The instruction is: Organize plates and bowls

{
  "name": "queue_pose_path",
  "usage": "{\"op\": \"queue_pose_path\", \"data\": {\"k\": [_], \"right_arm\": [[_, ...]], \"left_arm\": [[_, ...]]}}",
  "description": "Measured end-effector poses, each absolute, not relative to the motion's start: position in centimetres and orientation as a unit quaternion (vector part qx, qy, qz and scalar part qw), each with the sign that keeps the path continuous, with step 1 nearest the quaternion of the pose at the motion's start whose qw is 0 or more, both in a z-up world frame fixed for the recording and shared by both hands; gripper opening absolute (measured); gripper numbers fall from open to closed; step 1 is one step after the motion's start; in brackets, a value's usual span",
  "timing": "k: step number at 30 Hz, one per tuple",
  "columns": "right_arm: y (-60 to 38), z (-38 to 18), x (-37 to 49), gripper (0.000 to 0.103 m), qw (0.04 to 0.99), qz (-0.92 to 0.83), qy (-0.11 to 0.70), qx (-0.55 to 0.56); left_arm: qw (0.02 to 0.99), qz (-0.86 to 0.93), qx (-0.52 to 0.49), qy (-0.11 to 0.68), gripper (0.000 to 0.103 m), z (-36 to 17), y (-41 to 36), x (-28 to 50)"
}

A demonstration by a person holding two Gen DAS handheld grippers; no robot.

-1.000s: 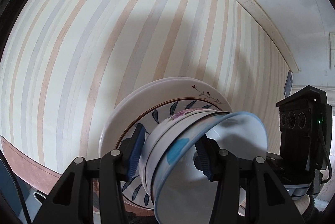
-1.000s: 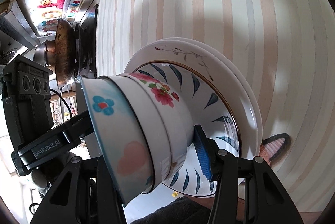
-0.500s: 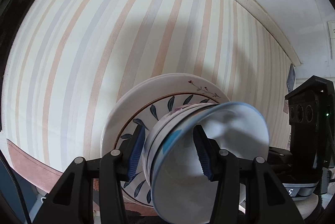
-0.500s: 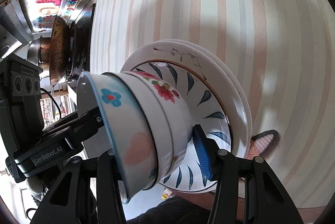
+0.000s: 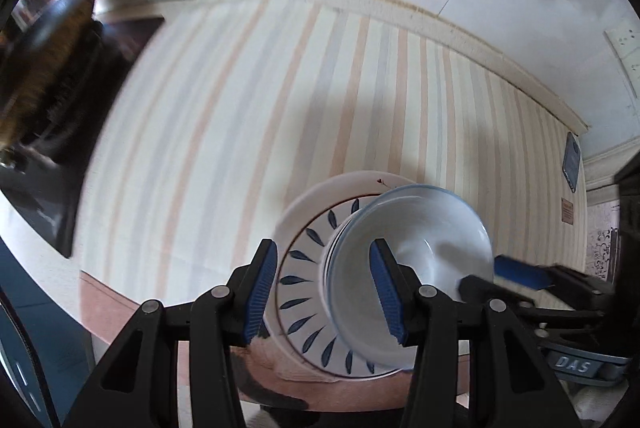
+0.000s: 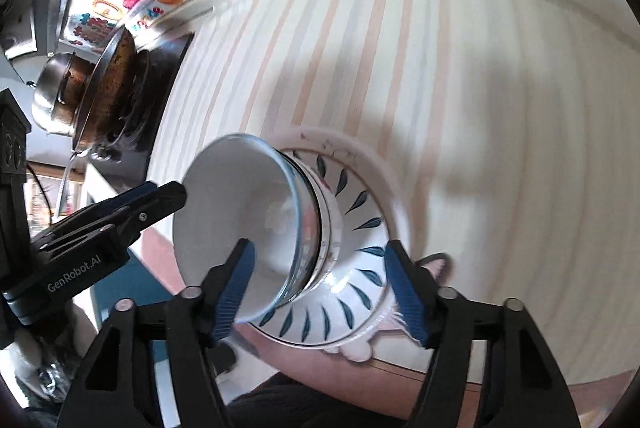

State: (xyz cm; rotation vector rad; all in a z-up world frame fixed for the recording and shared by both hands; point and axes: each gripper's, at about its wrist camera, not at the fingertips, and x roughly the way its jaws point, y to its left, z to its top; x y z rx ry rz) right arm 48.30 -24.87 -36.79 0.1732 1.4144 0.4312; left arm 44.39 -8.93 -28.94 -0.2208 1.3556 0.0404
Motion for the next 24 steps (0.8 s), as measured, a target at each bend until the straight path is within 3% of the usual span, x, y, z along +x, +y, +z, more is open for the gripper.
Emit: {"op": "queue_pose_path", "data": {"k": [1, 3, 6, 20, 22, 24], "right_arm": [[-24.9, -35.8, 47.6, 0.079, 0.748, 0.188, 0.632, 0.071], [-25.0, -34.1, 46.5, 0.086, 0.768, 0.171, 0.614, 0.061], [-25.4, -32.1, 44.8, 0.091, 0.790, 0.140, 0.593, 0.063], [-23.7, -25.6, 34.0, 0.099, 0.857, 0.049, 0.508, 0.076], [-23.4, -24.4, 32.2, 0.099, 0.867, 0.038, 0.491, 0.075], [-23.1, -22.9, 30.3, 0.100, 0.877, 0.028, 0.474, 0.071]], "left_arm": [[0.780, 0.021, -0.097, 0.618, 0.055, -28.4, -8.8, 43.9], [0.793, 0.025, -0.086, 0.603, 0.076, -27.2, -8.7, 42.9], [0.809, 0.029, -0.074, 0.583, 0.090, -25.9, -8.2, 41.6], [0.875, 0.006, -0.032, 0.483, 0.092, -19.5, -6.4, 35.1], [0.882, -0.011, -0.028, 0.470, 0.101, -18.4, -6.3, 33.8], [0.884, -0.025, -0.025, 0.466, 0.103, -17.4, -6.3, 32.7]]}}
